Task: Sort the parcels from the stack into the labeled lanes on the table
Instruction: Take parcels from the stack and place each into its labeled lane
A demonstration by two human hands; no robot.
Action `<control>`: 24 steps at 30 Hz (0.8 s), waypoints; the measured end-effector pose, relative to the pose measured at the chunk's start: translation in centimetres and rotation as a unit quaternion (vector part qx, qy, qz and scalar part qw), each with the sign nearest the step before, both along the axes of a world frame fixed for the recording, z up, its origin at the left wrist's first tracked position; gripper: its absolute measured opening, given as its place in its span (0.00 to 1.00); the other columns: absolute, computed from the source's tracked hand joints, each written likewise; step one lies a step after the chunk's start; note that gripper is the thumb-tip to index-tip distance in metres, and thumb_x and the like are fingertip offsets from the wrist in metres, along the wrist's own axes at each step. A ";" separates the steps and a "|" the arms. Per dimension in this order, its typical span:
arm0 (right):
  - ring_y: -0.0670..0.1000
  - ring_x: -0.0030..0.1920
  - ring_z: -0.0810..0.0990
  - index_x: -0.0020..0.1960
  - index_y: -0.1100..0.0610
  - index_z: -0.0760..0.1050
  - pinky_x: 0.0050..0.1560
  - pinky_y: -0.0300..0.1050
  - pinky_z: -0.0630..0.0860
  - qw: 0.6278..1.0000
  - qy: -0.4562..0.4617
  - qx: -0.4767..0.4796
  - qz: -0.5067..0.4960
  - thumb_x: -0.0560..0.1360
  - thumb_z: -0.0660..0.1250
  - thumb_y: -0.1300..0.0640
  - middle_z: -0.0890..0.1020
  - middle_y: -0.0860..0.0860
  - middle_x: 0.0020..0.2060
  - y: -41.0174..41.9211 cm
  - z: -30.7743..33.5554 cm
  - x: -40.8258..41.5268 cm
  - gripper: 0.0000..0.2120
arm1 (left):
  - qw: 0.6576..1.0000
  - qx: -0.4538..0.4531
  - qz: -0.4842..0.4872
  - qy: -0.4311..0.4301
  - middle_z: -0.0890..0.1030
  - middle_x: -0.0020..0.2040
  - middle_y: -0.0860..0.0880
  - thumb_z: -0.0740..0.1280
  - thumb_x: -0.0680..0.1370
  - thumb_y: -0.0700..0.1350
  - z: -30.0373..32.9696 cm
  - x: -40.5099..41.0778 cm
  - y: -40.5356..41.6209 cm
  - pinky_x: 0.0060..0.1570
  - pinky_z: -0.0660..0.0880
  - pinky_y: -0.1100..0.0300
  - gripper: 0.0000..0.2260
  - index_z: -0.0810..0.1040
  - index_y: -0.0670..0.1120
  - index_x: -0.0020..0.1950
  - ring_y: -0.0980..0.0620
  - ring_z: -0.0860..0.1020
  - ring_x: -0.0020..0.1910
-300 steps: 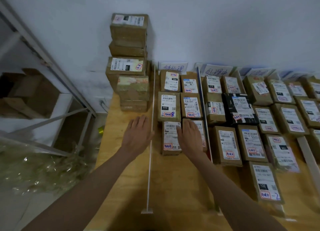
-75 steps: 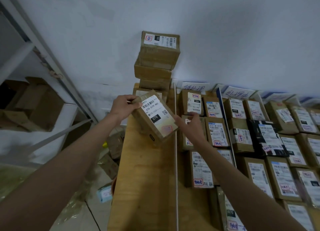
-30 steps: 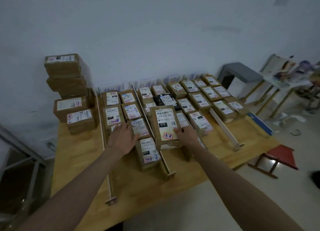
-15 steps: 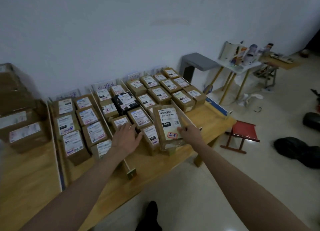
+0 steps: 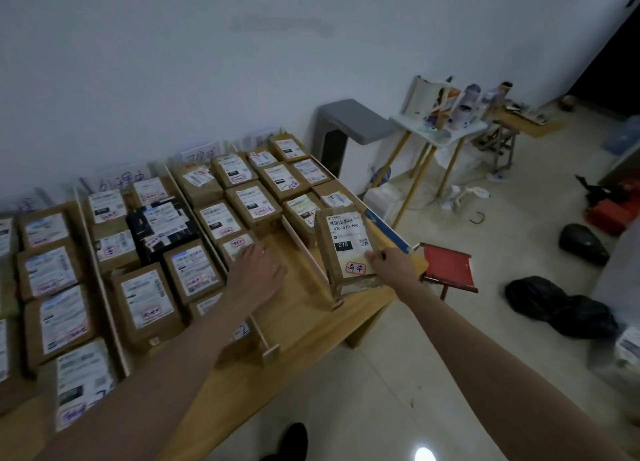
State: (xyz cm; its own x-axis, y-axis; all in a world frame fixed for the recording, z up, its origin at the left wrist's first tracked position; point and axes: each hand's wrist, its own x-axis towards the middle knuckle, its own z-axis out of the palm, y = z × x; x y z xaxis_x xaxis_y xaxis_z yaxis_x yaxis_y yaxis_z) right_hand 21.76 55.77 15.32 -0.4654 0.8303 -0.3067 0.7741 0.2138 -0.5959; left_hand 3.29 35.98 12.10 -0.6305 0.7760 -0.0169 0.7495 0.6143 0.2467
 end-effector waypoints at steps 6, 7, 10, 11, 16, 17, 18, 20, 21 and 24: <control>0.53 0.42 0.81 0.53 0.63 0.78 0.39 0.45 0.77 1.000 -0.024 0.002 -0.001 0.82 0.60 0.49 0.82 0.54 0.42 7.8 -0.8 1.6 0.17 | 1.000 0.002 -0.021 0.009 0.74 0.67 0.47 0.56 0.82 0.57 -0.3 0.8 8.2 0.75 0.58 0.50 0.22 0.73 0.45 0.68 0.49 0.70 0.69; 0.55 0.44 0.82 0.53 0.63 0.79 0.43 0.48 0.79 1.000 -0.024 -0.002 -0.001 0.82 0.60 0.49 0.83 0.56 0.44 8.9 -1.2 1.8 0.17 | 1.000 -0.001 -0.019 0.010 0.74 0.67 0.47 0.56 0.82 0.57 -0.4 1.0 9.4 0.75 0.58 0.51 0.22 0.73 0.45 0.69 0.49 0.70 0.69; 0.57 0.47 0.82 0.55 0.62 0.77 0.49 0.54 0.81 0.999 -0.030 -0.016 0.008 0.82 0.60 0.48 0.83 0.57 0.46 12.0 -2.5 2.2 0.17 | 1.000 -0.005 -0.011 0.014 0.73 0.68 0.47 0.55 0.82 0.57 -0.9 1.5 12.5 0.75 0.57 0.51 0.23 0.71 0.44 0.71 0.48 0.68 0.70; 0.56 0.47 0.82 0.55 0.62 0.77 0.49 0.55 0.82 0.999 -0.031 -0.022 0.013 0.82 0.60 0.48 0.83 0.57 0.46 13.0 -3.1 2.2 0.17 | 1.000 -0.007 -0.006 0.016 0.73 0.69 0.47 0.55 0.82 0.57 -1.1 1.7 13.4 0.75 0.57 0.51 0.23 0.71 0.44 0.71 0.48 0.68 0.70; 0.53 0.44 0.81 0.55 0.62 0.79 0.46 0.50 0.79 0.996 -0.057 -0.015 0.065 0.82 0.61 0.48 0.83 0.54 0.43 18.2 -5.8 1.4 0.18 | 0.999 -0.023 0.032 0.016 0.72 0.69 0.46 0.55 0.82 0.57 -2.7 3.0 17.8 0.70 0.64 0.51 0.24 0.70 0.44 0.71 0.47 0.69 0.69; 0.54 0.45 0.82 0.55 0.62 0.78 0.47 0.52 0.80 0.995 -0.061 -0.019 0.077 0.81 0.61 0.48 0.83 0.54 0.44 19.2 -6.4 1.1 0.18 | 0.998 -0.029 0.045 0.012 0.72 0.69 0.46 0.55 0.82 0.57 -3.0 3.3 18.6 0.70 0.65 0.51 0.23 0.70 0.44 0.71 0.47 0.69 0.69; 0.55 0.45 0.82 0.55 0.63 0.78 0.48 0.53 0.80 0.994 -0.068 -0.023 0.088 0.82 0.61 0.47 0.83 0.55 0.45 20.2 -6.9 0.9 0.19 | 0.998 -0.036 0.058 0.009 0.72 0.69 0.46 0.55 0.82 0.58 -3.4 3.7 19.2 0.69 0.65 0.51 0.23 0.70 0.44 0.70 0.47 0.69 0.69; 0.56 0.46 0.82 0.56 0.63 0.78 0.46 0.51 0.79 0.990 -0.086 -0.019 0.114 0.82 0.60 0.46 0.82 0.56 0.46 22.0 -8.0 0.5 0.20 | 0.996 -0.053 0.078 0.009 0.72 0.68 0.45 0.54 0.82 0.58 -4.0 4.6 20.3 0.69 0.66 0.52 0.23 0.71 0.44 0.70 0.46 0.70 0.68; 0.56 0.46 0.81 0.56 0.63 0.78 0.46 0.49 0.78 0.987 -0.093 -0.018 0.127 0.82 0.59 0.46 0.82 0.56 0.47 22.8 -8.5 0.3 0.20 | 0.994 -0.061 0.087 0.007 0.72 0.69 0.45 0.54 0.82 0.57 -4.3 5.1 20.8 0.69 0.66 0.52 0.23 0.71 0.44 0.70 0.46 0.69 0.68; 0.56 0.49 0.81 0.58 0.63 0.77 0.50 0.51 0.79 0.982 -0.097 -0.031 0.157 0.82 0.60 0.46 0.82 0.57 0.49 24.6 -10.0 -0.2 0.20 | 0.989 -0.082 0.123 0.001 0.71 0.70 0.45 0.55 0.82 0.57 -5.2 6.8 22.1 0.69 0.65 0.53 0.23 0.70 0.43 0.71 0.46 0.70 0.68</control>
State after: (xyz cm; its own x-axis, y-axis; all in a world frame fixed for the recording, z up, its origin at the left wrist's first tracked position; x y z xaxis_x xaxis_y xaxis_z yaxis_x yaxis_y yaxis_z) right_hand 21.56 80.40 5.36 -0.6242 0.6314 -0.4601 0.7754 0.4285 -0.4638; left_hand 10.08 58.09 6.90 -0.8001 0.5858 -0.1289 0.5724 0.8099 0.1279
